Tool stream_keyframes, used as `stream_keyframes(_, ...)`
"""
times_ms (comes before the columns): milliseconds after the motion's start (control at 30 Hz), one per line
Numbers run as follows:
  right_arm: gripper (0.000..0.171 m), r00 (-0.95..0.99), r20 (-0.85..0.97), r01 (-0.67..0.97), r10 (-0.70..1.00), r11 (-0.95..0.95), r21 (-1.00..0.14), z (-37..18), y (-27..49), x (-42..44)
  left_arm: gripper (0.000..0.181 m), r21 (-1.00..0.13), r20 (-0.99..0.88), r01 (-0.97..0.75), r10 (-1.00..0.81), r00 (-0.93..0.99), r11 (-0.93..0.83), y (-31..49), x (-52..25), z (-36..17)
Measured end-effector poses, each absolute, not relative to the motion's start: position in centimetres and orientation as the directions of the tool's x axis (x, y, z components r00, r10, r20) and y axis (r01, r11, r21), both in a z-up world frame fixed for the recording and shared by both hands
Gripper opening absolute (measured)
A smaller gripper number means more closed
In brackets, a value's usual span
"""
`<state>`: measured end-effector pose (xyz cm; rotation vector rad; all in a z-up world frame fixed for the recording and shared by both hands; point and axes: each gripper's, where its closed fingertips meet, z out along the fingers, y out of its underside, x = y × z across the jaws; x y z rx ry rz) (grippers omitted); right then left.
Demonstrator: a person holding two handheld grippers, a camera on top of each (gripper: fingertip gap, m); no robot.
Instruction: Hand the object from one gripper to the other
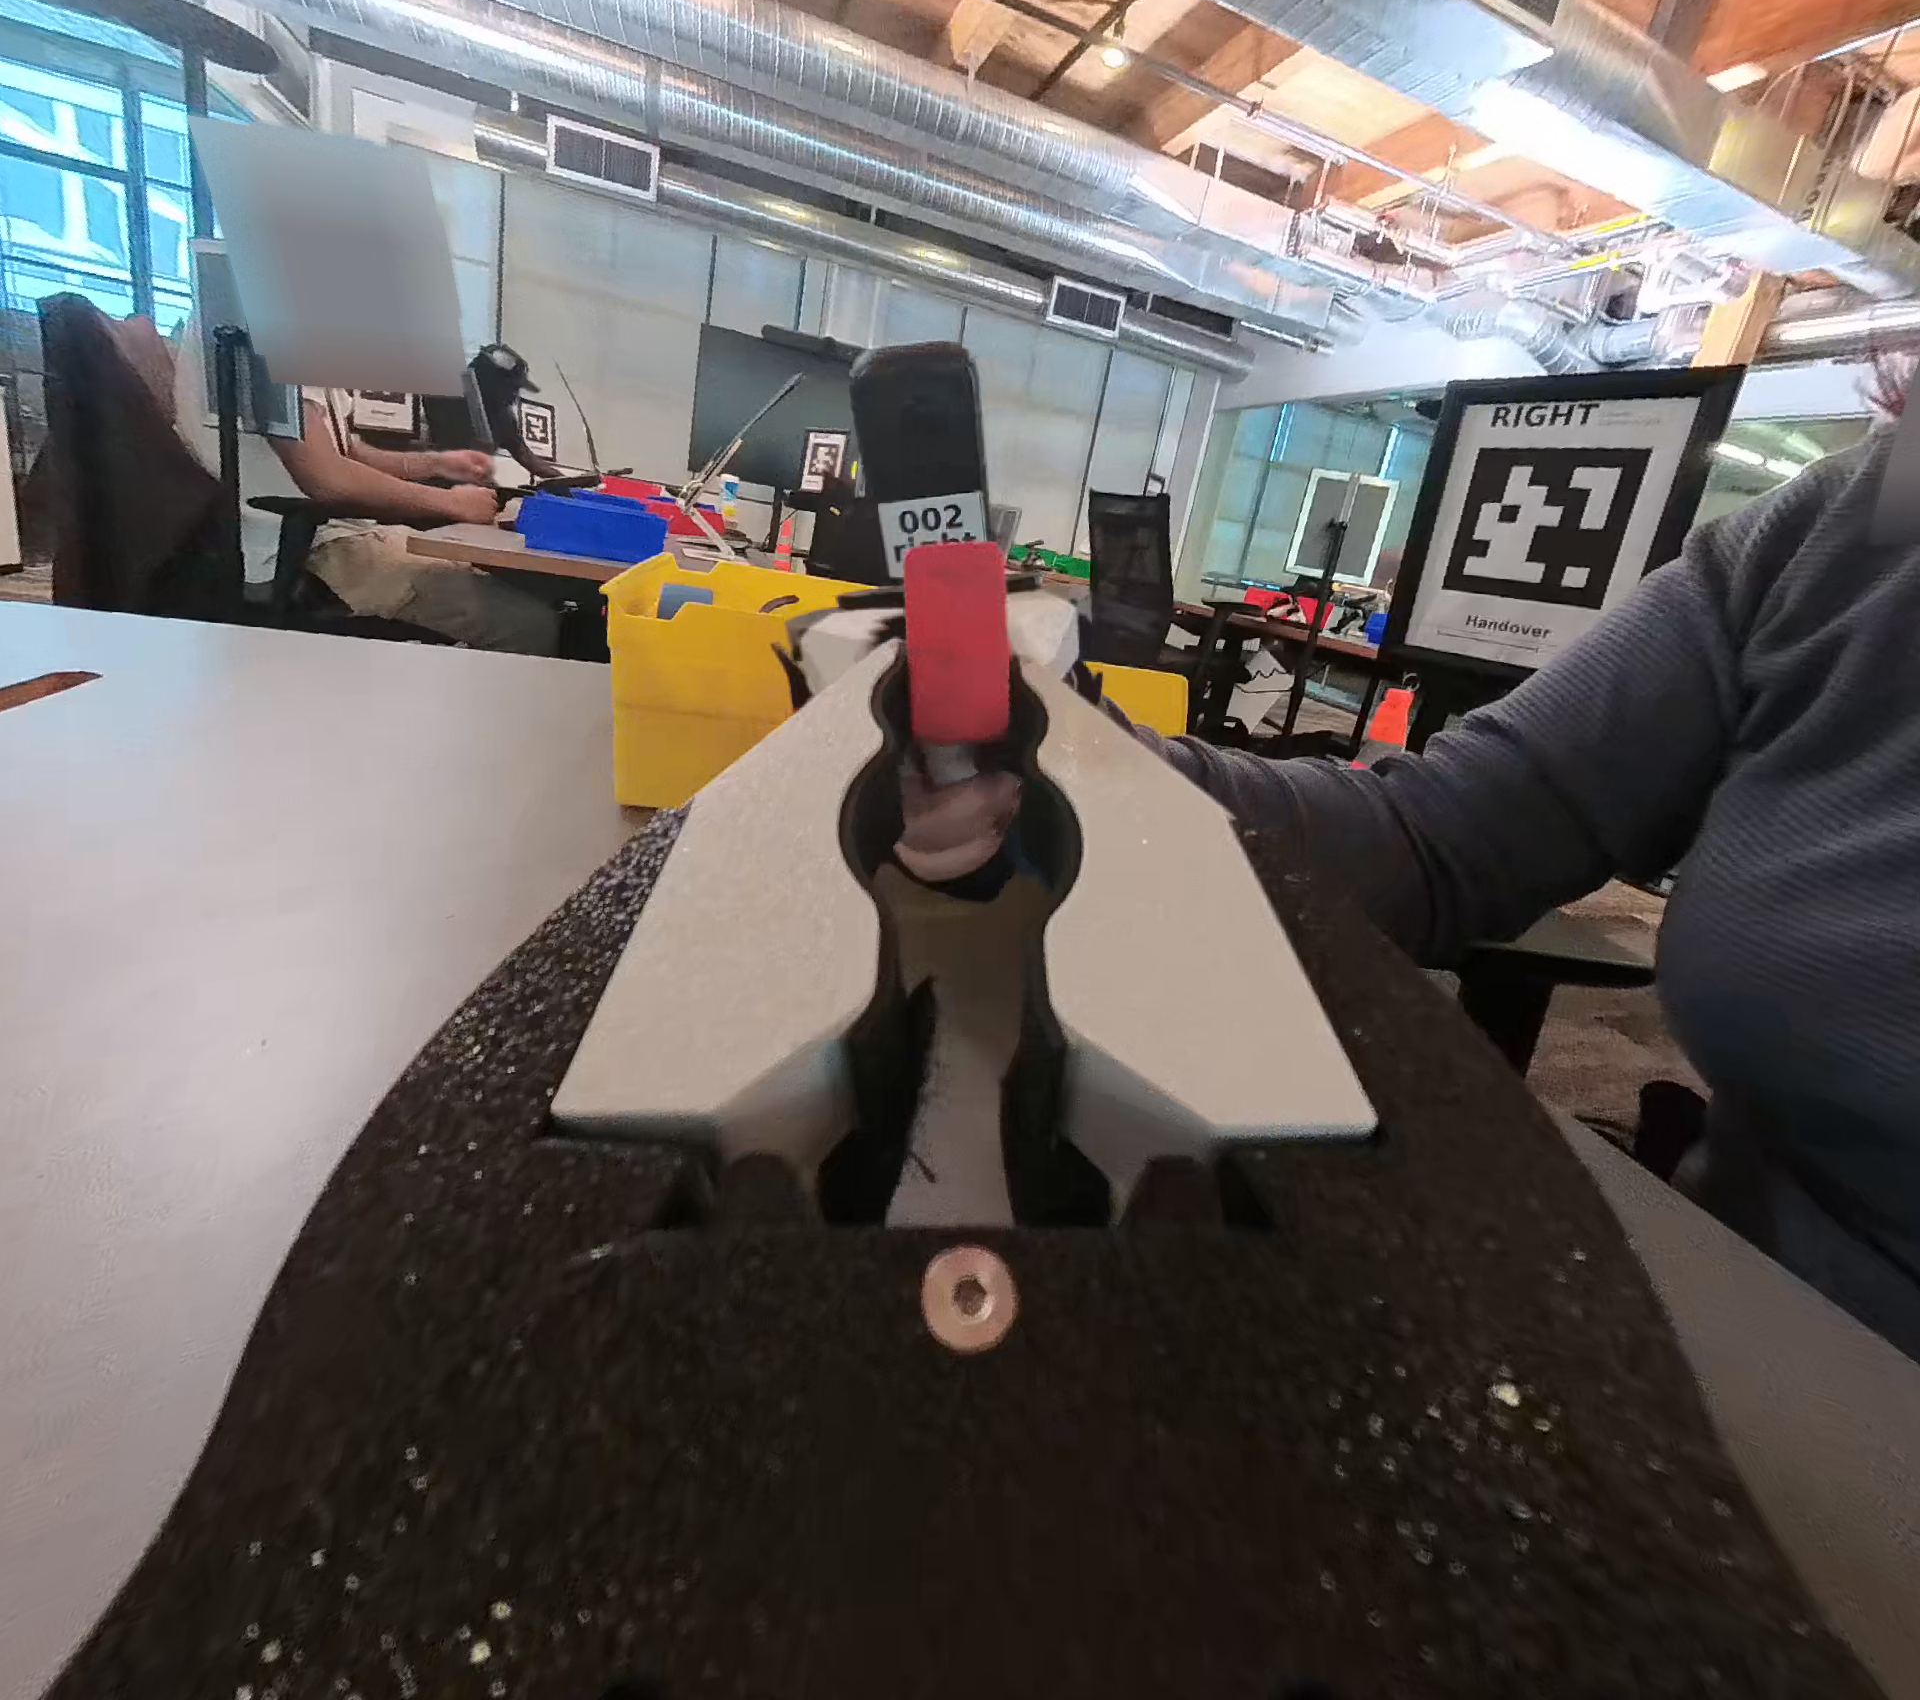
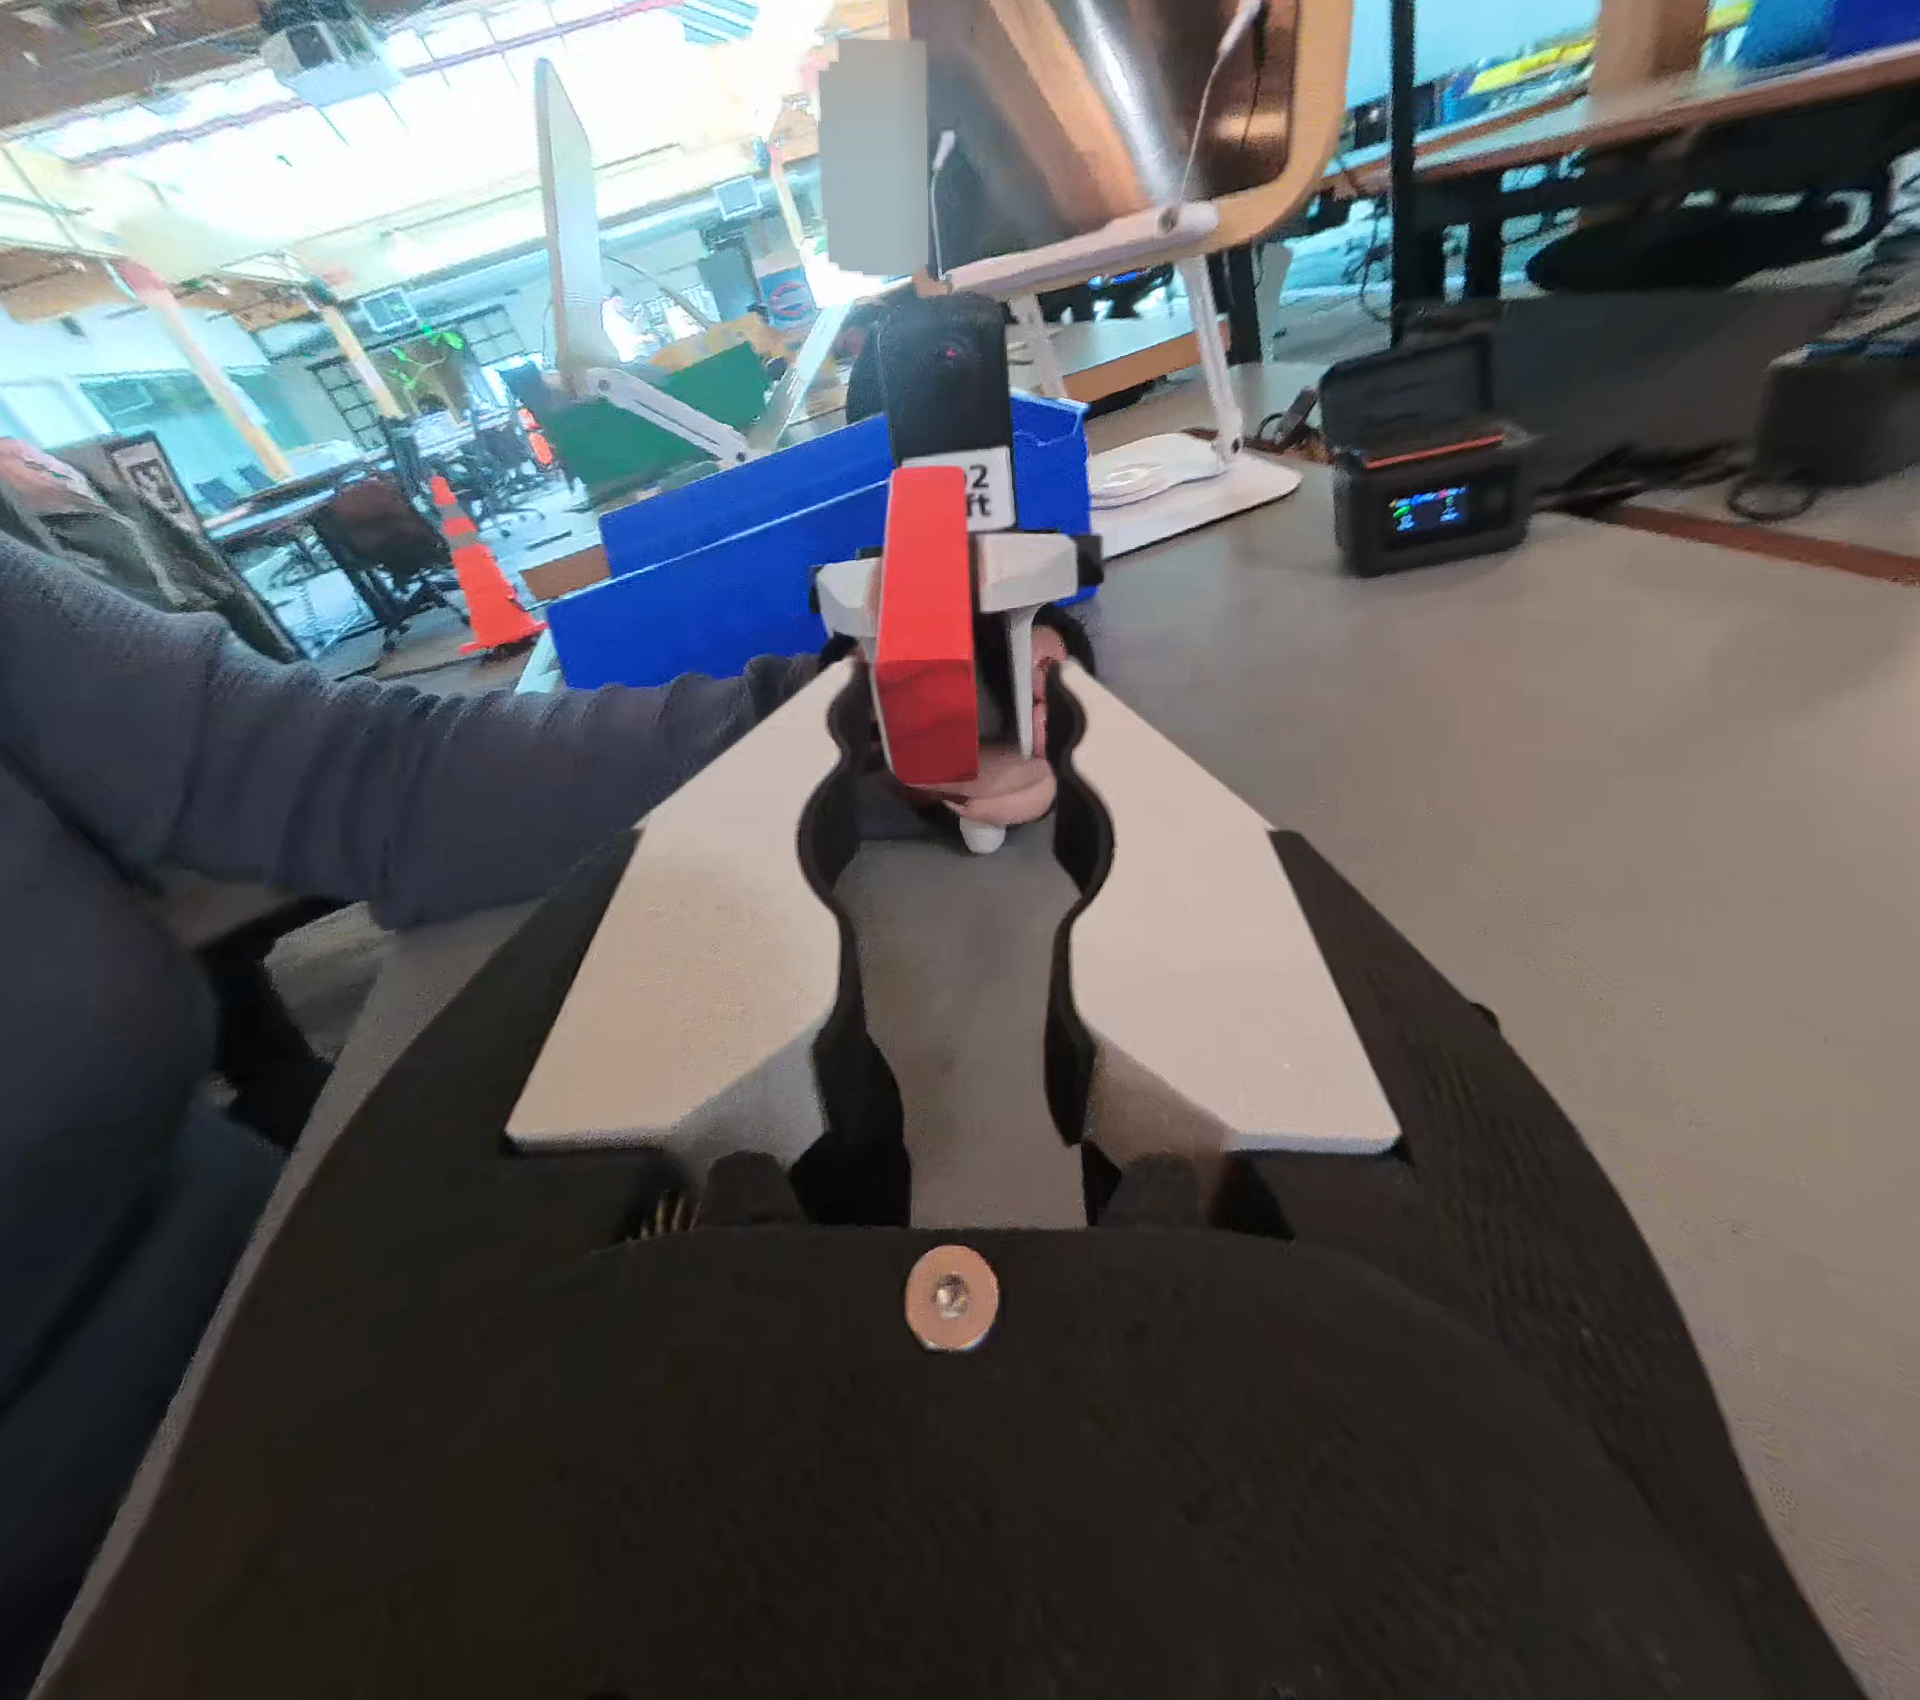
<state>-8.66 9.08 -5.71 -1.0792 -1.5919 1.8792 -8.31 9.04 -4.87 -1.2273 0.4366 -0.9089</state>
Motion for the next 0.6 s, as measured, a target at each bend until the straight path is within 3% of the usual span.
stream_keyframes(67,0.015,-0.583,-0.222,0.116,0.782,-0.190,-0.975,-5.7,9.0,-8.7,0.014,-0.930,0.192,0.365,-0.780,0.595,0.050,9.3,-8.6,-4.9)
stream_keyframes(167,0.015,-0.525,-0.102,0.053,0.845,-0.087,-0.995,-5.6,9.6,-9.0,0.017,-0.917,0.266,0.399,-0.761,0.592,-0.010,9.9,-9.0,-5.2)
stream_keyframes(333,0.015,-0.290,0.349,-0.129,0.891,0.325,-0.937,-5.1,10.8,-9.4,0.060,-0.862,0.417,0.487,-0.747,0.518,-0.143,10.7,-9.5,-5.7)
stream_keyframes(433,0.015,-0.108,0.653,-0.117,0.749,0.643,-0.757,-5.7,11.3,-9.9,0.066,-0.833,0.469,0.518,-0.747,0.471,-0.196,10.8,-9.5,-5.7)
stream_keyframes(500,0.015,0.008,0.835,-0.057,0.551,0.834,-0.550,-6.3,11.6,-10.2,0.065,-0.830,0.477,0.520,-0.739,0.475,-0.202,10.9,-9.5,-5.9)
stream_keyframes(600,0.015,0.085,0.946,-0.026,0.312,0.950,-0.311,-6.4,10.9,-10.4,0.062,-0.823,0.492,0.528,-0.730,0.475,-0.211,11.1,-9.7,-6.0)
